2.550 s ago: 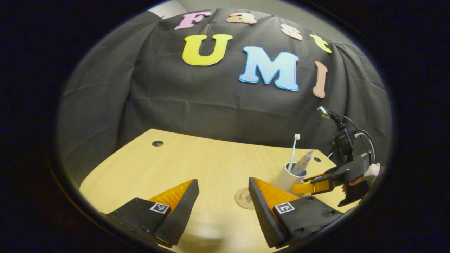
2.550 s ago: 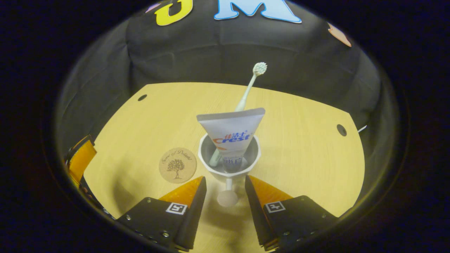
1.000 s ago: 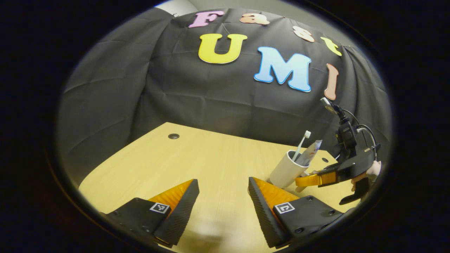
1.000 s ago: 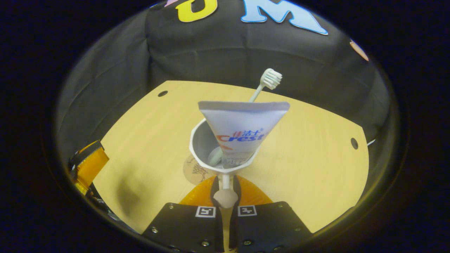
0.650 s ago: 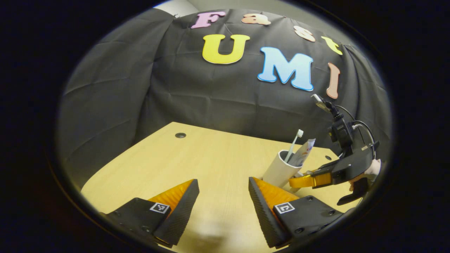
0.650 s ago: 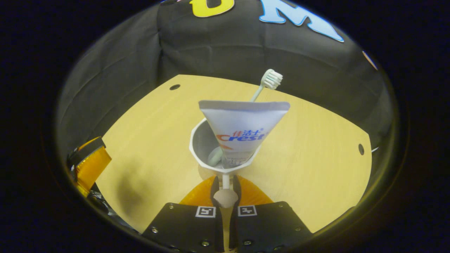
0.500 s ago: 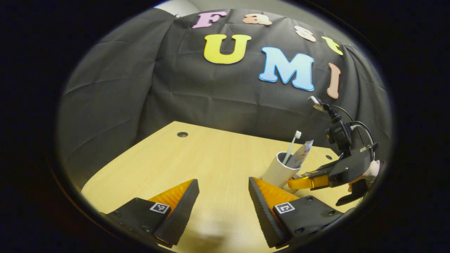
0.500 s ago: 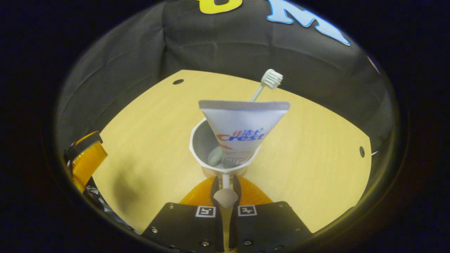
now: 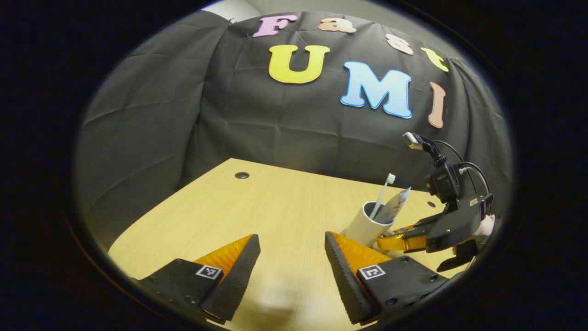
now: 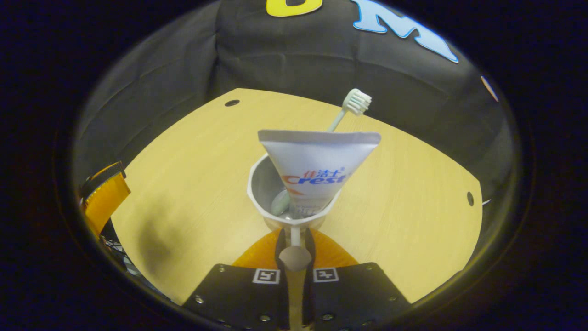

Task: Put the toothbrush and toothpaste on the desktop into the cup, then pick up the cup and place it on the coaster on the desktop.

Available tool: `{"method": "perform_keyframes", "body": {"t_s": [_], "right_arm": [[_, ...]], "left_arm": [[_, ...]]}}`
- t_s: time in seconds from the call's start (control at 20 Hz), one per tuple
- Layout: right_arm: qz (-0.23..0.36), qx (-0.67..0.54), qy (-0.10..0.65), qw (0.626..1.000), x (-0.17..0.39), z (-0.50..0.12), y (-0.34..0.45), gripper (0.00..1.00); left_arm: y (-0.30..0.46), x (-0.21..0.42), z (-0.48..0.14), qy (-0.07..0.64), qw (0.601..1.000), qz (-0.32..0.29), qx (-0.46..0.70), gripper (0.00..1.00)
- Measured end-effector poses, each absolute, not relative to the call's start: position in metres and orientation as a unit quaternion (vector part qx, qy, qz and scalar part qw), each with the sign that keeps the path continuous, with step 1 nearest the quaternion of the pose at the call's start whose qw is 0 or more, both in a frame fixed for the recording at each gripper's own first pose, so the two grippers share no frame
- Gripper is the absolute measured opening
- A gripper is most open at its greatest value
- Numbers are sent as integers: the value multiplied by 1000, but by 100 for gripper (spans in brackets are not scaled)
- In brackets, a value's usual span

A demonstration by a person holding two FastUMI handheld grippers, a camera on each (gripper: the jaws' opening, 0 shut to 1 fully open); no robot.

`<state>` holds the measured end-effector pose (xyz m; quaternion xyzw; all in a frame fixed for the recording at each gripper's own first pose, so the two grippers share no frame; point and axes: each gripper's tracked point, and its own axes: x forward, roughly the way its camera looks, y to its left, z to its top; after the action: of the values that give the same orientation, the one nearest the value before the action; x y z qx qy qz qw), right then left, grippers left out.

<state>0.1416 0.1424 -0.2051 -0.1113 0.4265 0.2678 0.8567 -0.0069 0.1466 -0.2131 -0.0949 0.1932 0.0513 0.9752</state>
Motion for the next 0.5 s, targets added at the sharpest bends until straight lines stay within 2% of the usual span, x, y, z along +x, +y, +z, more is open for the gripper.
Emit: {"method": "perform_keyframes", "body": {"t_s": [0.1, 0.3, 0.5], "right_arm": [[265, -105, 426, 859, 140, -203, 143, 22], [266, -83, 414, 866, 137, -192, 142, 27], [269, -68, 399, 874, 124, -174, 128, 27]], "left_arm": [[146, -7, -213, 193, 976, 47, -92, 92], [145, -5, -210, 191, 977, 36, -83, 92], [130, -2, -199, 190, 979, 25, -73, 92]]}}
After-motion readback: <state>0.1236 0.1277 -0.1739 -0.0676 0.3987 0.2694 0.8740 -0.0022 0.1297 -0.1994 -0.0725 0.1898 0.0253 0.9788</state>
